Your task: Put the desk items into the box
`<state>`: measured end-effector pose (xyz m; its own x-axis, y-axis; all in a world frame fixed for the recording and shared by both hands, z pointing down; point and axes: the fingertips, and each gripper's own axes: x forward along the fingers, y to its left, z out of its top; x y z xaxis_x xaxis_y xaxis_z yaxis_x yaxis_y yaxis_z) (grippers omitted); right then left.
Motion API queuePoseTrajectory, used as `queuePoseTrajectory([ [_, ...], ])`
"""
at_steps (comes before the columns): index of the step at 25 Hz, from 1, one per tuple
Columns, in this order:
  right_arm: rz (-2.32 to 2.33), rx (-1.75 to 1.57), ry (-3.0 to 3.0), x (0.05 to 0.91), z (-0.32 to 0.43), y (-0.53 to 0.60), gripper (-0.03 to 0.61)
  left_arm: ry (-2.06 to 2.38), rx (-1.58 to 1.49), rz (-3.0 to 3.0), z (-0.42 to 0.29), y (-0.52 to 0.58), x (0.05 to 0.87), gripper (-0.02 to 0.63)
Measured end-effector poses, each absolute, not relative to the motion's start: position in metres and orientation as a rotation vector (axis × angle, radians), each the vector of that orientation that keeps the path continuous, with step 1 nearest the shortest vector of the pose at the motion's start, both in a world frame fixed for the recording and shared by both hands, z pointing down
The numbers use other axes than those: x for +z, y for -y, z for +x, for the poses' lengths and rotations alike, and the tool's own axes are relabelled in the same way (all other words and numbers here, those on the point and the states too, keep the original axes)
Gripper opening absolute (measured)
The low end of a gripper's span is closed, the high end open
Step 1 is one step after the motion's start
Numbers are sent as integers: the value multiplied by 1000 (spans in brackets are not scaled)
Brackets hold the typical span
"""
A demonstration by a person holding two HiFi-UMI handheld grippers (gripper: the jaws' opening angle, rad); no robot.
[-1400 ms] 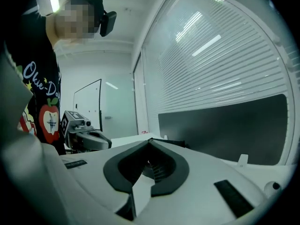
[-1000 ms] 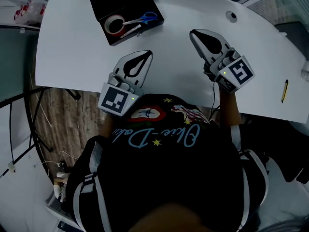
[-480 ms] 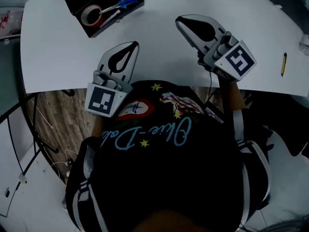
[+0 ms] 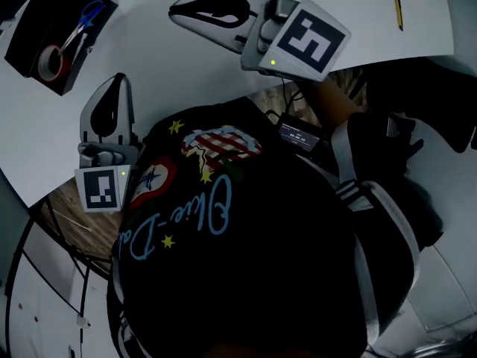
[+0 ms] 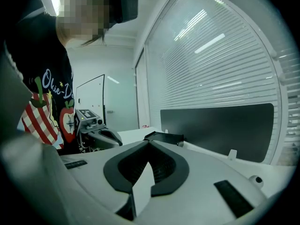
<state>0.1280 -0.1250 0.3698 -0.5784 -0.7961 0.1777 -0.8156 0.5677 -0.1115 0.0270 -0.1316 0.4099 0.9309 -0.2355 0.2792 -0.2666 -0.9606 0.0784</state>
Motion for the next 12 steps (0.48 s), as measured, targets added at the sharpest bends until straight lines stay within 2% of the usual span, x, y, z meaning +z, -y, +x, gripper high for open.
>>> queuePoseTrajectory([
  [12,1438,273,2688,371,130,119,14,376,397,2978,30,127,413,-3],
])
